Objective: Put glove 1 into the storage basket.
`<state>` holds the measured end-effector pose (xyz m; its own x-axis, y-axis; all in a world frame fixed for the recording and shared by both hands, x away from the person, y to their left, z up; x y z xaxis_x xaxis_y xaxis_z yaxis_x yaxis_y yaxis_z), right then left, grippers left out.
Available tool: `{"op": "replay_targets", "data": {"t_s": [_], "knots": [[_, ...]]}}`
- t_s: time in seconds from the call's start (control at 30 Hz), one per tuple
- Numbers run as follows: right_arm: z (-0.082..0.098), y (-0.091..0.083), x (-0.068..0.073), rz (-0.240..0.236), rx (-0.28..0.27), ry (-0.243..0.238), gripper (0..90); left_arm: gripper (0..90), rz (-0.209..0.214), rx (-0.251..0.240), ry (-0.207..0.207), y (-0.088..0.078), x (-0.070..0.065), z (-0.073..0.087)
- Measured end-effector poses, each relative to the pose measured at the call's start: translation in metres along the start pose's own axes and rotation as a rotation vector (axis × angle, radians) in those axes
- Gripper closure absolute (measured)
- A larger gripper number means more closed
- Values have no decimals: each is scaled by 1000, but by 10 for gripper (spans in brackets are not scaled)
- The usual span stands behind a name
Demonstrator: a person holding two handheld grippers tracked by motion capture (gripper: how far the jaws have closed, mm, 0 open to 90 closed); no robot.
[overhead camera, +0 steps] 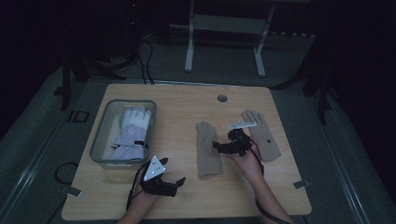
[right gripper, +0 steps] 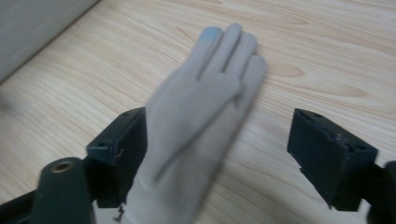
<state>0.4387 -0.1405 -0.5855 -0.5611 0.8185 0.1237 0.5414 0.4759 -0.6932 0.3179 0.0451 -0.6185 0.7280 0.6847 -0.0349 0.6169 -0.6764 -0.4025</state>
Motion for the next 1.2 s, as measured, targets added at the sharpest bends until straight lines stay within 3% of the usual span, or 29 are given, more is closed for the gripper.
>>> {"op": "replay_targets", "data": {"t_s": [0.1,0.27,0.57,0.9,1.2], "knots": [[1,-9,-14,4,10,-29,147,19,0,2,3,0,0,0],[-3,-29,-45,59,-30,-73,314,19,-4,-4,0,-1,0,0],[-11,-54,-108,146,-38,-77,418,19,-3,1,2,0,0,1],[-3,-50,-163,197,10,-48,418,19,-3,0,-3,0,1,1],[-3,-38,-194,215,38,-22,394,19,2,2,-6,0,0,1]]}}
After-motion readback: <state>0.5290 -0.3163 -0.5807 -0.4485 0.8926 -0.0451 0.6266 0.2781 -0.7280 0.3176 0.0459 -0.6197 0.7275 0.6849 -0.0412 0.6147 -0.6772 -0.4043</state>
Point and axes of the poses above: each handheld gripper's, and its own axes: y roughly forward along the jaws, z roughly out of its underside, x roughly to its left, the point moved 10 cm from there along y, roughly forward along the jaws, and after that the axes turned 3 degrees about y, right-handed, at the moved point
